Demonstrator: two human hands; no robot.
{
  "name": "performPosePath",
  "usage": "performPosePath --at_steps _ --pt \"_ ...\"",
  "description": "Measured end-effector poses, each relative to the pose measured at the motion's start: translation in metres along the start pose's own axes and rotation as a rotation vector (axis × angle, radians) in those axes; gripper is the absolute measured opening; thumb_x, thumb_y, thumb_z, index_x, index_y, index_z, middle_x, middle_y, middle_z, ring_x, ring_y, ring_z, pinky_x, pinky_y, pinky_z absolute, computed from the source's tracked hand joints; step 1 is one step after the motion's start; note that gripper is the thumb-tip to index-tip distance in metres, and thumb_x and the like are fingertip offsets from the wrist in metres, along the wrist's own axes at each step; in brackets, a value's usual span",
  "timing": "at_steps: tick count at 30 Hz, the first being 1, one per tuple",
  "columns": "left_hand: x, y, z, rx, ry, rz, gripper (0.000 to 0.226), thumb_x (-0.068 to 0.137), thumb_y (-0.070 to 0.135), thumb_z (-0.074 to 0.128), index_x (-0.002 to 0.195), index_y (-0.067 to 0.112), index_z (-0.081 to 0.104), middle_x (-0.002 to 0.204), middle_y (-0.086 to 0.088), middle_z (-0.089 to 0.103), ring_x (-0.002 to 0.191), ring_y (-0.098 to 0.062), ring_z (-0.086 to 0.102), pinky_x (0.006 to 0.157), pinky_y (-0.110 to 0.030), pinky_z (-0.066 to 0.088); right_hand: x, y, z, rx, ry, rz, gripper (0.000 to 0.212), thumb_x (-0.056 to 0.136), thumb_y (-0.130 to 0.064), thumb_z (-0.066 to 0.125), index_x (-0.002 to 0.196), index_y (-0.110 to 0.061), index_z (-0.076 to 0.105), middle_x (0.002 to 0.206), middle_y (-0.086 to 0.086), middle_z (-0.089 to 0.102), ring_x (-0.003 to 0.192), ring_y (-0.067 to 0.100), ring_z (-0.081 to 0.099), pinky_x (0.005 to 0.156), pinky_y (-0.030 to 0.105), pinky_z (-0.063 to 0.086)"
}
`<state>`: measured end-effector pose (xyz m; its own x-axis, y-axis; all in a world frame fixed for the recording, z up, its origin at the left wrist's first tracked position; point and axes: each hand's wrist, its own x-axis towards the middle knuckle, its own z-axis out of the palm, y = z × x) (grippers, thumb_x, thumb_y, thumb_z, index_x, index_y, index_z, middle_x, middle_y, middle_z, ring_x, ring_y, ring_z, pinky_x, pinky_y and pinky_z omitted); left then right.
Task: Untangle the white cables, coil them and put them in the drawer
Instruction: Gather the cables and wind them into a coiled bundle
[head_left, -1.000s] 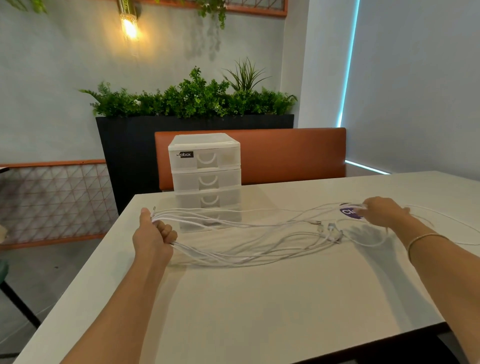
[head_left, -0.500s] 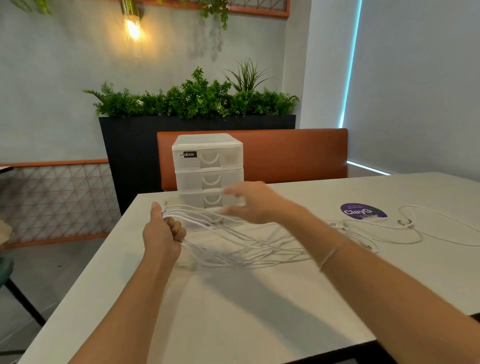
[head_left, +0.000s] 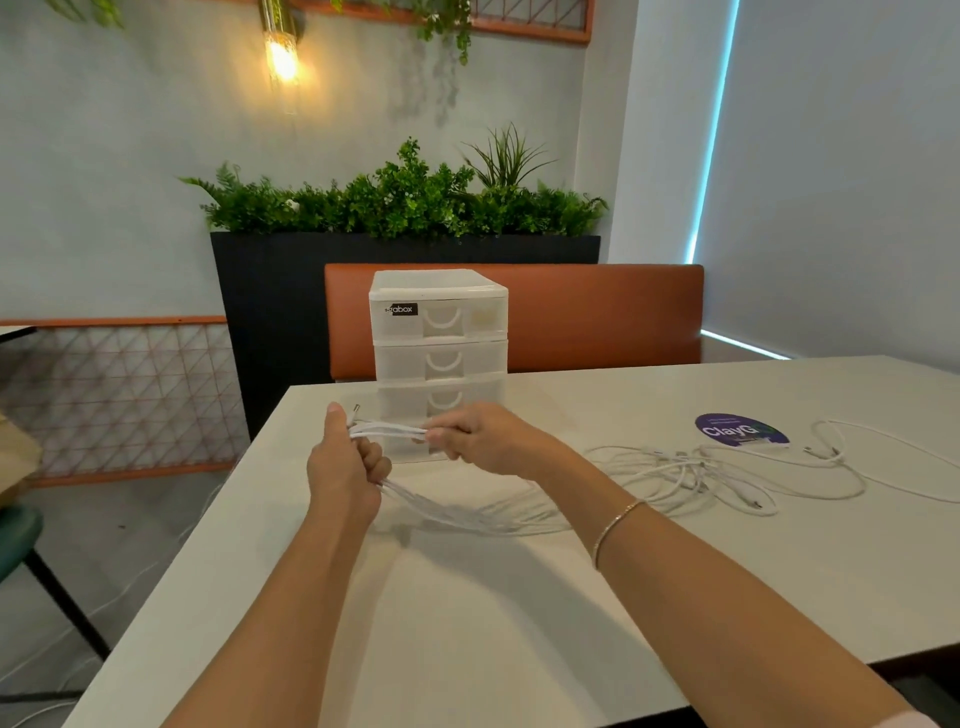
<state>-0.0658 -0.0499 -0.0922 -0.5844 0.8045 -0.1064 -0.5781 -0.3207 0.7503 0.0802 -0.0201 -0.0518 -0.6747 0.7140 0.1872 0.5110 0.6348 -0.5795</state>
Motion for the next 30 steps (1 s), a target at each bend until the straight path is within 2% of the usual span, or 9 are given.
performPosePath --at_steps 2,4,7,9,14,17,20,26,30 --pt "-0.001 -0.002 0.002 0.045 -0.010 -0.007 0.042 0.098 0.037 0.044 0.063 0.016 0.033 0.035 0.007 0.022 0.030 -0.007 0.019 0.033 -0.015 0.017 -0.009 0.013 -0.015 -0.067 -0.028 0.001 0.030 0.097 -0.024 0.049 0.070 -0.023 0.061 0.062 -0.008 0.048 0.058 0.004 0.042 0.059 0.018 0.033" --pt "-0.003 -0.004 0.004 0.078 -0.017 -0.006 0.042 0.098 0.037 0.044 0.064 0.016 0.033 0.035 0.007 0.022 0.030 -0.007 0.019 0.033 -0.016 0.018 -0.015 0.025 -0.030 -0.145 -0.043 0.015 0.033 0.096 -0.025 0.051 0.063 -0.024 0.055 0.064 -0.006 0.050 0.055 0.003 0.043 0.054 0.012 0.032" --pt "-0.006 -0.006 0.009 0.105 -0.033 -0.005 0.041 0.098 0.038 0.043 0.064 0.017 0.033 0.034 0.007 0.023 0.030 -0.007 0.019 0.033 -0.016 0.017 -0.021 0.039 -0.053 -0.208 -0.073 0.072 0.019 0.094 -0.030 0.053 0.092 -0.022 0.071 0.067 -0.009 0.053 0.055 0.003 0.043 0.051 0.008 0.034" --pt "-0.007 -0.008 0.011 0.107 -0.034 -0.004 0.040 0.098 0.037 0.043 0.064 0.017 0.034 0.034 0.007 0.023 0.030 -0.007 0.019 0.033 -0.016 0.017 -0.024 0.047 -0.066 -0.244 -0.090 0.116 0.026 0.093 -0.032 0.054 0.110 -0.020 0.070 0.069 -0.010 0.054 0.058 0.003 0.044 0.051 0.006 0.034" --pt "-0.005 -0.001 0.006 0.073 0.033 -0.001 0.044 0.098 0.037 0.044 0.061 0.016 0.034 0.032 0.007 0.026 0.028 -0.006 0.022 0.033 -0.015 0.020 -0.041 0.081 -0.096 -0.287 -0.085 0.193 0.024 0.094 -0.020 0.055 0.112 -0.013 0.069 0.076 -0.008 0.062 0.065 0.005 0.051 0.065 0.015 0.040" --pt "-0.001 0.001 0.003 0.063 0.042 -0.001 0.044 0.097 0.037 0.045 0.061 0.016 0.033 0.033 0.007 0.025 0.029 -0.007 0.022 0.034 -0.016 0.019 -0.055 0.114 -0.112 -0.332 -0.036 0.270 0.023 0.092 -0.013 0.056 0.110 -0.012 0.070 0.078 -0.007 0.064 0.065 0.003 0.053 0.060 0.008 0.040" --pt "0.001 0.001 0.003 0.019 0.061 -0.001 0.043 0.097 0.036 0.045 0.061 0.016 0.032 0.033 0.007 0.024 0.028 -0.007 0.021 0.034 -0.014 0.018 -0.069 0.142 -0.127 -0.410 0.041 0.357 0.023 0.092 -0.011 0.054 0.108 -0.011 0.071 0.083 -0.004 0.066 0.065 0.002 0.054 0.060 0.010 0.041" --pt "0.002 -0.003 0.002 0.018 0.062 -0.006 0.044 0.097 0.037 0.046 0.061 0.016 0.032 0.033 0.007 0.024 0.029 -0.007 0.021 0.033 -0.014 0.018 -0.086 0.181 -0.142 -0.681 0.127 0.471 0.025 0.095 -0.020 0.050 0.112 -0.018 0.069 0.110 0.002 0.069 0.097 0.020 0.061 0.091 0.033 0.047" --pt "0.002 -0.004 0.003 0.027 0.068 0.000 0.043 0.097 0.036 0.045 0.061 0.017 0.032 0.033 0.008 0.023 0.028 -0.007 0.020 0.033 -0.013 0.018 -0.091 0.188 -0.146 -0.993 0.095 0.520 0.030 0.098 -0.022 0.043 0.120 -0.030 0.062 0.119 -0.006 0.063 0.116 0.016 0.049 0.110 0.040 0.022"
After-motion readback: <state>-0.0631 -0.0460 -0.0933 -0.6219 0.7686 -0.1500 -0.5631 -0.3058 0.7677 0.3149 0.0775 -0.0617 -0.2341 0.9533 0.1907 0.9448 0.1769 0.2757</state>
